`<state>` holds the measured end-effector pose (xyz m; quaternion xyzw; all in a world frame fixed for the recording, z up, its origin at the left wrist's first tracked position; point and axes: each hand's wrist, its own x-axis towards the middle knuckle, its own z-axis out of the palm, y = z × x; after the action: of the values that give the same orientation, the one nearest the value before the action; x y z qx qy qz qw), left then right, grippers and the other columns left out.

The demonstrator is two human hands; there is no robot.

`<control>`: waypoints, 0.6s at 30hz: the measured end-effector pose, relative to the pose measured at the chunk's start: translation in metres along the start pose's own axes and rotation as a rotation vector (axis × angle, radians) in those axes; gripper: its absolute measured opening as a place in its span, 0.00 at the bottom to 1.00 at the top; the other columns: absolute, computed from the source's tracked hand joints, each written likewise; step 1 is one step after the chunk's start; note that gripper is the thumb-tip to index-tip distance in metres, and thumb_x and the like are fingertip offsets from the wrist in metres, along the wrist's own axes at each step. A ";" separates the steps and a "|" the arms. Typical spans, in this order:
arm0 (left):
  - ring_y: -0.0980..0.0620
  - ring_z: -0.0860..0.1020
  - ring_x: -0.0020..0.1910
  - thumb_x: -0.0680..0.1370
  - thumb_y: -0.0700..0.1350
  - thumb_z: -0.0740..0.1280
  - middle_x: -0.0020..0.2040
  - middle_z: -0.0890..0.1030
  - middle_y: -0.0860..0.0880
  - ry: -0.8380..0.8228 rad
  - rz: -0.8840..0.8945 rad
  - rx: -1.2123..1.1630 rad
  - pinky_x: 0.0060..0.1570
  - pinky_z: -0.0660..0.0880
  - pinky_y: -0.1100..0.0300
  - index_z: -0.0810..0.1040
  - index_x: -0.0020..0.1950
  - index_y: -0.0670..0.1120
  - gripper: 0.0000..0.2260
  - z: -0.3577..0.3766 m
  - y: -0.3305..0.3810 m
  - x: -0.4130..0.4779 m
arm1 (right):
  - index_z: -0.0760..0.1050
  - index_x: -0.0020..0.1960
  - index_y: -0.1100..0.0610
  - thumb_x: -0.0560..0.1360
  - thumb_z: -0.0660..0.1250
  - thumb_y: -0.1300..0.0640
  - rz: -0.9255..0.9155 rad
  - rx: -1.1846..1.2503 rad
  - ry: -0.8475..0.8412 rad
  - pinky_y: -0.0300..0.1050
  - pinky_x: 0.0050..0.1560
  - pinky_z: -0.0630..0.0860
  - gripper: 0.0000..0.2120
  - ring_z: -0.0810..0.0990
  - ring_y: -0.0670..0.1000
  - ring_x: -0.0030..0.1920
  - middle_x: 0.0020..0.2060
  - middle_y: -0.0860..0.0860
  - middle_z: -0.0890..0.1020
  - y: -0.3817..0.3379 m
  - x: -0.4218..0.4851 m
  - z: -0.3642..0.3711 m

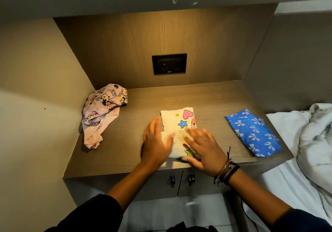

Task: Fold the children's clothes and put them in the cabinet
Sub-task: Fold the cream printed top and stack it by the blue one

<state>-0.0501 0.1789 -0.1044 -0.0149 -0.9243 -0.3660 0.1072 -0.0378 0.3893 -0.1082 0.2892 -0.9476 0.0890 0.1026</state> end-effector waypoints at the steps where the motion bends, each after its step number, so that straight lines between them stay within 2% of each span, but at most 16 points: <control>1: 0.51 0.55 0.77 0.78 0.55 0.62 0.79 0.58 0.49 -0.093 0.241 0.142 0.74 0.55 0.49 0.54 0.78 0.51 0.31 0.000 -0.002 -0.004 | 0.59 0.75 0.52 0.75 0.49 0.30 -0.054 -0.015 -0.160 0.62 0.73 0.54 0.37 0.57 0.57 0.76 0.77 0.54 0.60 0.000 -0.003 0.003; 2: 0.53 0.49 0.78 0.79 0.56 0.59 0.79 0.55 0.51 -0.240 0.438 0.252 0.76 0.46 0.49 0.54 0.78 0.52 0.30 0.000 -0.006 -0.006 | 0.54 0.77 0.51 0.74 0.48 0.29 -0.059 -0.020 -0.321 0.60 0.75 0.48 0.39 0.51 0.56 0.78 0.78 0.52 0.53 0.003 -0.006 0.007; 3: 0.54 0.47 0.78 0.79 0.58 0.56 0.80 0.54 0.51 -0.412 0.541 0.335 0.75 0.40 0.52 0.54 0.78 0.53 0.29 -0.001 -0.011 -0.009 | 0.49 0.78 0.51 0.73 0.48 0.28 -0.049 -0.023 -0.438 0.57 0.76 0.44 0.41 0.45 0.55 0.78 0.79 0.51 0.48 0.007 -0.007 0.009; 5: 0.53 0.48 0.79 0.79 0.63 0.55 0.80 0.54 0.51 -0.631 0.546 0.413 0.75 0.41 0.54 0.56 0.79 0.53 0.31 -0.004 -0.023 -0.016 | 0.45 0.78 0.51 0.73 0.51 0.28 -0.072 -0.028 -0.490 0.54 0.76 0.41 0.43 0.41 0.53 0.78 0.78 0.49 0.43 0.013 -0.007 0.010; 7: 0.51 0.53 0.78 0.77 0.66 0.57 0.80 0.56 0.51 -0.638 0.533 0.423 0.77 0.49 0.51 0.58 0.78 0.52 0.33 -0.007 -0.032 -0.020 | 0.47 0.78 0.51 0.75 0.55 0.33 -0.116 -0.001 -0.456 0.53 0.76 0.41 0.39 0.41 0.53 0.77 0.78 0.49 0.45 0.015 -0.009 0.009; 9: 0.49 0.55 0.78 0.75 0.65 0.62 0.79 0.57 0.50 -0.625 0.580 0.427 0.75 0.51 0.52 0.59 0.77 0.51 0.35 -0.009 -0.035 -0.024 | 0.54 0.77 0.52 0.77 0.61 0.41 -0.133 0.081 -0.407 0.54 0.75 0.46 0.34 0.47 0.54 0.77 0.78 0.51 0.52 0.012 -0.016 0.007; 11: 0.49 0.56 0.77 0.74 0.61 0.67 0.80 0.56 0.49 -0.635 0.603 0.440 0.73 0.51 0.54 0.59 0.77 0.51 0.35 -0.011 -0.037 -0.028 | 0.67 0.73 0.55 0.74 0.69 0.49 -0.181 0.099 -0.307 0.59 0.72 0.63 0.30 0.62 0.57 0.74 0.74 0.53 0.66 0.007 -0.023 0.001; 13: 0.47 0.60 0.76 0.75 0.54 0.70 0.79 0.58 0.49 -0.611 0.595 0.431 0.72 0.58 0.52 0.63 0.76 0.50 0.32 -0.015 -0.037 -0.033 | 0.78 0.62 0.56 0.66 0.77 0.56 -0.264 0.076 -0.178 0.58 0.59 0.78 0.25 0.78 0.57 0.64 0.63 0.54 0.79 0.004 -0.027 -0.005; 15: 0.45 0.69 0.71 0.74 0.49 0.72 0.75 0.67 0.48 -0.541 0.640 0.367 0.69 0.66 0.48 0.71 0.70 0.49 0.26 -0.020 -0.035 -0.037 | 0.81 0.57 0.55 0.67 0.75 0.60 -0.249 0.170 -0.123 0.53 0.55 0.81 0.18 0.83 0.56 0.56 0.56 0.53 0.84 0.002 -0.028 -0.010; 17: 0.47 0.75 0.64 0.71 0.47 0.74 0.66 0.78 0.49 -0.456 0.651 0.246 0.64 0.69 0.50 0.78 0.63 0.48 0.21 -0.027 -0.033 -0.039 | 0.80 0.58 0.54 0.73 0.67 0.59 -0.091 0.347 -0.189 0.49 0.53 0.80 0.14 0.83 0.53 0.53 0.54 0.52 0.84 0.000 -0.024 -0.018; 18: 0.49 0.75 0.63 0.70 0.47 0.73 0.63 0.80 0.50 -0.433 0.594 0.161 0.64 0.68 0.52 0.79 0.61 0.48 0.19 -0.030 -0.031 -0.039 | 0.79 0.58 0.54 0.75 0.66 0.58 -0.002 0.450 -0.217 0.47 0.51 0.79 0.12 0.83 0.51 0.51 0.53 0.52 0.85 0.001 -0.021 -0.020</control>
<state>-0.0101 0.1375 -0.1123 -0.3510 -0.9068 -0.2333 0.0117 -0.0180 0.4059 -0.0944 0.3135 -0.9092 0.2660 -0.0665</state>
